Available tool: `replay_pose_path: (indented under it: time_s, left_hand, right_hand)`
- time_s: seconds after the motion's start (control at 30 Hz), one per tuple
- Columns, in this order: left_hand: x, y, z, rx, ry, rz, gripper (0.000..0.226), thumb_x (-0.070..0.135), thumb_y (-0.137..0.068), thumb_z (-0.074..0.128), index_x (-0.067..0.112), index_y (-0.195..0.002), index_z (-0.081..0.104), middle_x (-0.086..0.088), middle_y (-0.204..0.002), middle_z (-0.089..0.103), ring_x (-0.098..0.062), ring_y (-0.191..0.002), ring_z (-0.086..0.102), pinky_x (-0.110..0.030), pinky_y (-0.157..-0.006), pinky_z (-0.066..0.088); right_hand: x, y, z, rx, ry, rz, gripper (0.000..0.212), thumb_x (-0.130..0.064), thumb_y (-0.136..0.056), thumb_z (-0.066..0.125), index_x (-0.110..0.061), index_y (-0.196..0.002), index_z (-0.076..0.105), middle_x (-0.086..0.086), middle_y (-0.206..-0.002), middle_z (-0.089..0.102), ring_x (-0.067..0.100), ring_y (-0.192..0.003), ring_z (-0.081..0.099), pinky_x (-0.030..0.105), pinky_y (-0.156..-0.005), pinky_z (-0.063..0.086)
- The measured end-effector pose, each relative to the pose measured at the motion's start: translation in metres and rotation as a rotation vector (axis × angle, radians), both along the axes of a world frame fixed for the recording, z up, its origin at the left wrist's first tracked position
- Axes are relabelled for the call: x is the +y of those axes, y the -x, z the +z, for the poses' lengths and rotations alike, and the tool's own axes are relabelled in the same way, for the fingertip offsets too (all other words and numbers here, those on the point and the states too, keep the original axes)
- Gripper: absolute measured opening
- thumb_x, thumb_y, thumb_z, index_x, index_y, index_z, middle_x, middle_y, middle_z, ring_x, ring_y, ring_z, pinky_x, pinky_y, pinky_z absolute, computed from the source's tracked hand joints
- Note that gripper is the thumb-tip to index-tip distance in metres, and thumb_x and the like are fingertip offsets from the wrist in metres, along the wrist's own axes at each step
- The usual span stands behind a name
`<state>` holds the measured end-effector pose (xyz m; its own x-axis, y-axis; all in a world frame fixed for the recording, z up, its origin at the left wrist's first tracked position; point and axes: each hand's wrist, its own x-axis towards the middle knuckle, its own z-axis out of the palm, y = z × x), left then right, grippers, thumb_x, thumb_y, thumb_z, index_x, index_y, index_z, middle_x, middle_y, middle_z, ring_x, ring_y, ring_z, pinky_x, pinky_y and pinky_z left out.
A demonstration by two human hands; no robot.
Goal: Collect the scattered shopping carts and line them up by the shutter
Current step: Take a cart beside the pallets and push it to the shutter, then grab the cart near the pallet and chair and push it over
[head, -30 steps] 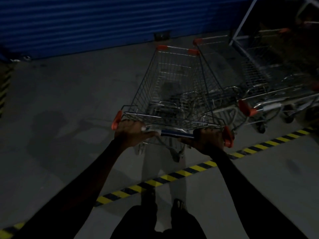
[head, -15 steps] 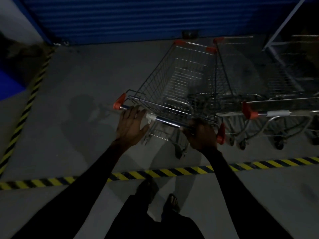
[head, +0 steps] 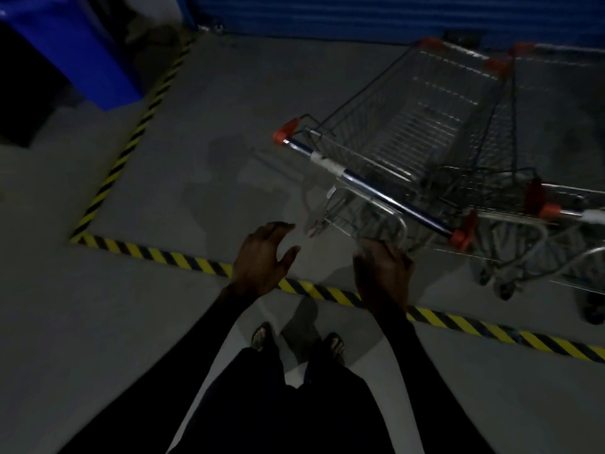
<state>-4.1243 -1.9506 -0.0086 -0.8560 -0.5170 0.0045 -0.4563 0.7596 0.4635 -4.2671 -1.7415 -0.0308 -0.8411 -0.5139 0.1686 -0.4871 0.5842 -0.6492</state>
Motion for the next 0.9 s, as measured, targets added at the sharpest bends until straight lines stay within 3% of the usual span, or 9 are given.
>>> replay_pose_path:
  time_s: [0.07,0.13,0.23,0.33,0.5,0.7,0.9]
  left_hand:
    - [0.000,-0.021,0.006,0.019,-0.001,0.051,0.052,0.047,-0.102,0.057,0.015,-0.142,0.062,-0.011,-0.138,0.066,-0.036,-0.122,0.062,-0.051,-0.098,0.053]
    - [-0.002,-0.045,0.012,0.044,-0.008,0.109,0.050,0.044,-0.102,0.059,0.013,-0.141,0.063,-0.012,-0.136,0.066,-0.037,-0.121,0.062,-0.050,-0.097,0.054]
    - [-0.003,-0.085,0.022,0.076,-0.009,0.202,0.050,0.044,-0.103,0.059,0.014,-0.142,0.062,-0.011,-0.138,0.065,-0.035,-0.123,0.060,-0.048,-0.097,0.053]
    - [-0.003,-0.134,0.029,0.126,-0.002,0.315,0.047,0.041,-0.105,0.063,0.013,-0.142,0.063,-0.010,-0.136,0.066,-0.031,-0.119,0.061,-0.042,-0.095,0.052]
    - [0.000,-0.230,0.034,0.175,0.003,0.493,0.044,0.038,-0.105,0.065,0.014,-0.143,0.062,-0.007,-0.136,0.067,-0.028,-0.120,0.060,-0.043,-0.097,0.052]
    - [0.013,-0.365,0.040,0.193,0.042,0.760,0.045,0.041,-0.105,0.065,0.015,-0.141,0.064,-0.006,-0.134,0.069,-0.028,-0.119,0.061,-0.043,-0.097,0.052]
    - [0.032,-0.496,0.043,0.238,0.092,1.051,0.043,0.042,-0.103,0.065,0.016,-0.137,0.066,-0.003,-0.130,0.070,-0.026,-0.117,0.064,-0.045,-0.096,0.054]
  right_hand:
    - [-0.009,-0.011,0.000,0.028,0.038,0.037,0.042,-0.048,-0.102,0.047,-0.019,-0.115,0.075,0.006,-0.114,0.074,0.023,-0.106,0.057,0.029,-0.091,0.030]
    - [-0.020,-0.018,0.002,-0.044,0.125,0.105,0.036,-0.041,-0.100,0.055,-0.016,-0.115,0.075,0.004,-0.111,0.075,0.022,-0.104,0.064,0.027,-0.093,0.041]
    - [-0.038,-0.034,0.002,-0.087,0.167,0.233,0.033,-0.037,-0.101,0.059,-0.012,-0.117,0.073,0.005,-0.111,0.074,0.025,-0.104,0.069,0.045,-0.090,0.057]
    - [-0.058,-0.066,0.007,-0.165,0.146,0.298,0.025,-0.027,-0.100,0.065,-0.014,-0.120,0.071,0.003,-0.114,0.072,0.023,-0.107,0.067,0.051,-0.090,0.057]
    - [-0.100,-0.144,0.026,-0.230,0.109,0.439,0.025,-0.019,-0.099,0.070,-0.019,-0.124,0.069,-0.003,-0.115,0.070,0.016,-0.107,0.065,0.045,-0.088,0.057]
    - [-0.150,-0.268,0.045,-0.262,0.066,0.734,0.026,-0.024,-0.102,0.068,-0.017,-0.127,0.067,-0.004,-0.119,0.068,0.015,-0.108,0.064,0.037,-0.085,0.054]
    - [-0.196,-0.395,0.051,-0.256,0.084,1.011,0.023,-0.023,-0.102,0.069,-0.015,-0.124,0.068,-0.001,-0.114,0.068,0.021,-0.104,0.065,0.045,-0.089,0.057]
